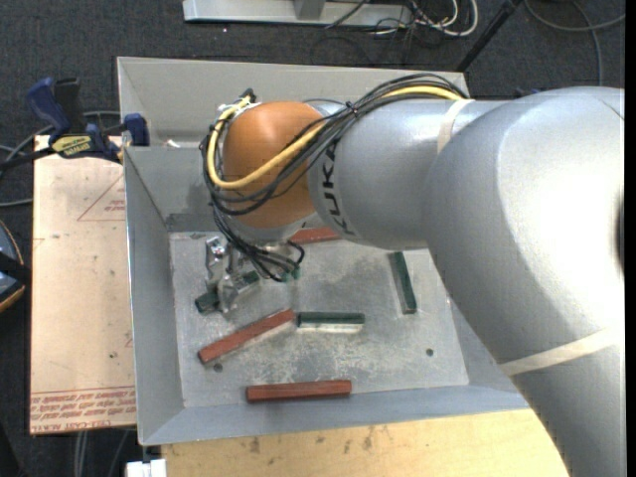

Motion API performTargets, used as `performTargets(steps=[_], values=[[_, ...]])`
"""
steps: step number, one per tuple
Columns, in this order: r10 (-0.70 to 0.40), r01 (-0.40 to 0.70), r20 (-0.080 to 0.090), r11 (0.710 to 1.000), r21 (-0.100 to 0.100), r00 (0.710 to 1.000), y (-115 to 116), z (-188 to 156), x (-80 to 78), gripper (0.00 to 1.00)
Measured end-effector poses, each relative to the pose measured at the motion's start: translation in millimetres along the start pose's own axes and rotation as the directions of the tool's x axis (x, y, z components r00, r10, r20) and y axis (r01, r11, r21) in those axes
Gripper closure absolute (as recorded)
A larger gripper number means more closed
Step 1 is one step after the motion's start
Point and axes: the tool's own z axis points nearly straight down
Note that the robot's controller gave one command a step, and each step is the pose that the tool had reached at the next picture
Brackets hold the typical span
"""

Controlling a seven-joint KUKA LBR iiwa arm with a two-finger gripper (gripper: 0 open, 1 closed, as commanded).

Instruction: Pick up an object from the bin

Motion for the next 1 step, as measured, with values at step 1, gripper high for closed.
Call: performTargets(steps=[1], values=[[0.0,0.0,0.0,1.0,0.0,1.0,0.0,0.0,0.0,1.0]])
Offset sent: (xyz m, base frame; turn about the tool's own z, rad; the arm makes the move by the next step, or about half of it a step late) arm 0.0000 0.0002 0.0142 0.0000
